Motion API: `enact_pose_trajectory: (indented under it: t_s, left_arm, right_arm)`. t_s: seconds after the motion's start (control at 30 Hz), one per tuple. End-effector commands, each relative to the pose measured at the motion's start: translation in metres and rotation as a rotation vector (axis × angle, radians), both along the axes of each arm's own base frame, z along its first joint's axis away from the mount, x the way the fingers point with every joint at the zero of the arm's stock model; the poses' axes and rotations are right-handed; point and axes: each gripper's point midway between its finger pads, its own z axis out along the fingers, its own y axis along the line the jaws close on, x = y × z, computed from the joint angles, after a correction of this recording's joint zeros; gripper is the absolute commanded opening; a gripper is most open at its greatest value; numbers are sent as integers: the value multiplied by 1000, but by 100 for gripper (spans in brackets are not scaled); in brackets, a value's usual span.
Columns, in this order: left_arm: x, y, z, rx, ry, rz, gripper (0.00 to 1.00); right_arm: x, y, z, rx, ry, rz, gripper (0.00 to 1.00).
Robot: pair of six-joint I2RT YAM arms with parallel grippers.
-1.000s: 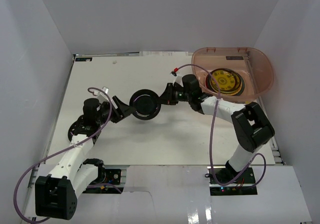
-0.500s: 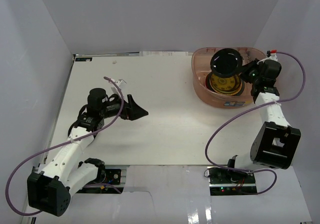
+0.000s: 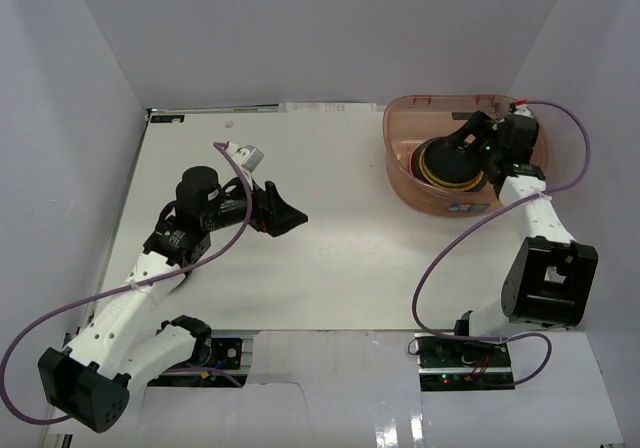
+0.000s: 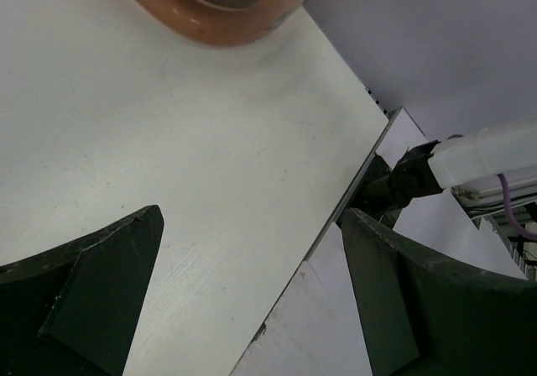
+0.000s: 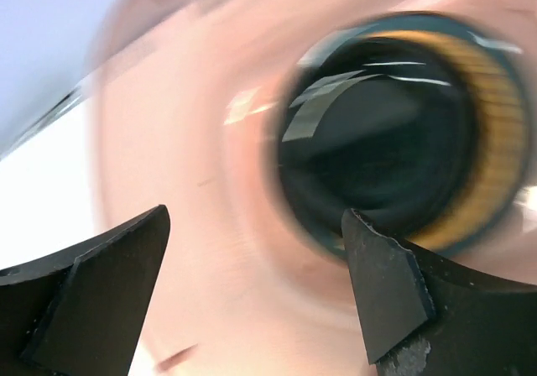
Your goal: Place the plates into the plastic bin on the countertop
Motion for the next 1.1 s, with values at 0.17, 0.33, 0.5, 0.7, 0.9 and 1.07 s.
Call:
enact_pose_trajectory:
  t_s: [0.17,0.33,0.5,0.7,0.9,1.07]
  left_arm:
    - [18,15,113,-172,-216,216,98]
    - [5,29,156,-256,-297,268,98]
    - [-16,25,165,-276,-290,193,98]
    - [-36,18,148,-257,-244,126,98]
    - [-44,15,127,-219,-211,103,98]
    - [-41,15,110,-189,-186,111,98]
  right_arm:
    - [-76,279,48,30,-196,628,85]
    - [-145,443,11,150,-142,936,79]
    - [-175,553,-42,174,-66,1084,76]
    - [-199,630,-105,100,48,1132,74]
    - [-215,655,-142,173,145,1141,72]
    - [-238,670,-171,235,232,1188,71]
